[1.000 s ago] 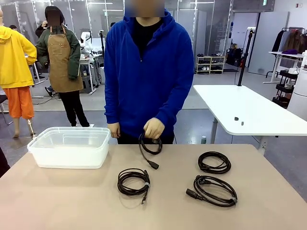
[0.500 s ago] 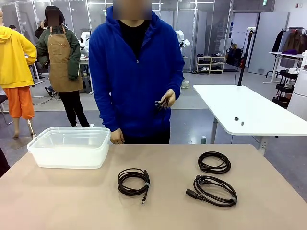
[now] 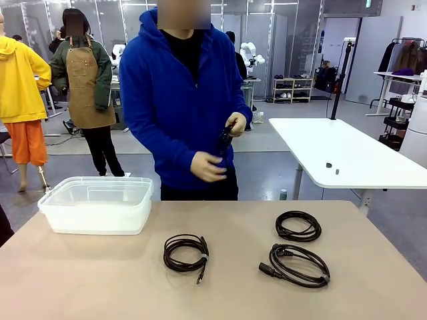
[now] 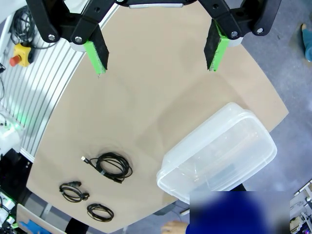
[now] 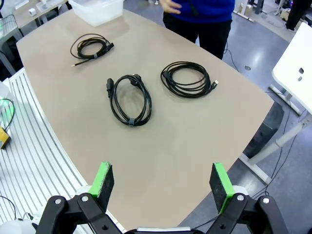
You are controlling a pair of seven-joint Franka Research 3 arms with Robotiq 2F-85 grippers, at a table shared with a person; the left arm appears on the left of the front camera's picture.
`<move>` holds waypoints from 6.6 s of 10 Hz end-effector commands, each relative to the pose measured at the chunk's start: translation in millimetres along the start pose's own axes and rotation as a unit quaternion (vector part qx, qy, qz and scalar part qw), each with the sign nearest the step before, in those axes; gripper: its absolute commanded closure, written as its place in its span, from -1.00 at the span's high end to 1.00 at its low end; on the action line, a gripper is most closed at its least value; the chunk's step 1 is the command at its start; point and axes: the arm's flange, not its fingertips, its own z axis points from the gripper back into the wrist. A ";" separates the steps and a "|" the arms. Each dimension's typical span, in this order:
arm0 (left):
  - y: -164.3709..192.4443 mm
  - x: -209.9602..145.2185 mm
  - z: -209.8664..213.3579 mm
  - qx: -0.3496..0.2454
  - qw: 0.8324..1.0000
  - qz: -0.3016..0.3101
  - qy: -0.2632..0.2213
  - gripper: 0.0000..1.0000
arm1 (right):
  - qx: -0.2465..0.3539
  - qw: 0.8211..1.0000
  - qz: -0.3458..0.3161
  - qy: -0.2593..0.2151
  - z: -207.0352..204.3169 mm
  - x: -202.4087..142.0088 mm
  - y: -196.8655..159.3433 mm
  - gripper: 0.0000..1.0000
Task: Organize and store the cables.
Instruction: Place the Power Cable into the Organizing box.
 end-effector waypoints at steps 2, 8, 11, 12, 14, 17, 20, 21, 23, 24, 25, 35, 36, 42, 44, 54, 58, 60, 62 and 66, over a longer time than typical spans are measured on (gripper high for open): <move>2.7 1.3 2.9 -0.008 1.000 -0.009 -0.006 1.00 | 0.003 1.000 0.009 -0.004 0.3 -0.8 -0.2 1.00; 2.7 1.3 2.9 -0.008 1.000 -0.009 -0.006 1.00 | 0.003 0.999 0.040 0.030 -13.7 8.8 5.4 1.00; 2.7 1.3 2.9 -0.008 1.000 -0.009 -0.006 1.00 | 0.065 0.983 0.130 0.115 -80.8 48.0 25.2 1.00; 2.7 1.3 2.9 -0.008 1.000 -0.009 -0.006 1.00 | 0.086 0.974 0.154 0.145 -105.5 60.0 33.0 1.00; 2.7 1.3 2.9 -0.008 1.000 -0.009 -0.006 1.00 | 0.115 0.949 0.194 0.219 -172.7 73.0 48.6 1.00; 2.7 1.3 2.9 -0.008 1.000 -0.009 -0.006 1.00 | 0.161 0.916 0.240 0.279 -236.4 67.3 78.9 1.00; 2.7 1.3 2.9 -0.008 1.000 -0.009 -0.006 1.00 | 0.181 0.897 0.242 0.323 -276.2 50.5 87.5 1.00; 2.7 1.3 2.9 -0.008 1.000 -0.009 -0.006 1.00 | 0.187 0.895 0.242 0.324 -291.8 44.2 84.7 1.00; 2.7 1.3 2.9 -0.008 1.000 -0.009 -0.006 1.00 | 0.199 0.883 0.284 0.316 -303.8 33.2 90.4 1.00; 2.7 1.3 2.9 -0.008 1.000 -0.009 -0.006 1.00 | 0.204 0.877 0.296 0.320 -306.5 28.3 92.3 1.00; 2.7 1.3 2.9 -0.008 1.000 -0.009 -0.006 1.00 | 0.206 0.876 0.297 0.319 -307.8 25.3 92.8 1.00; 2.7 1.3 2.9 -0.008 1.000 -0.009 -0.006 1.00 | 0.182 0.850 0.364 0.334 -316.3 43.8 85.8 1.00; 2.7 1.3 2.9 -0.008 1.000 -0.009 -0.006 1.00 | 0.194 0.835 0.396 0.330 -315.1 44.3 86.1 1.00; 2.7 1.3 2.9 -0.008 1.000 -0.009 -0.006 1.00 | 0.198 0.809 0.414 0.367 -336.2 43.2 89.7 1.00; 2.7 1.3 2.9 -0.008 1.000 -0.009 -0.006 1.00 | 0.193 0.806 0.416 0.374 -344.8 41.8 89.5 1.00; 2.7 1.3 2.9 -0.008 1.000 -0.009 -0.006 1.00 | 0.188 0.764 0.485 0.382 -357.5 36.6 87.3 1.00; 2.7 1.3 2.9 -0.008 1.000 -0.009 -0.006 1.00 | 0.198 0.710 0.564 0.373 -366.5 31.6 85.9 1.00; 2.7 1.3 2.9 -0.008 1.000 -0.009 -0.006 1.00 | 0.201 0.706 0.570 0.369 -369.0 28.9 84.0 1.00; 2.7 1.3 2.9 -0.008 1.000 -0.009 -0.006 1.00 | 0.214 0.714 0.558 0.365 -369.8 26.0 81.3 0.53; 2.7 1.3 2.9 -0.008 1.000 -0.009 -0.006 1.00 | 0.214 0.711 0.560 0.368 -369.0 26.3 79.6 -1.00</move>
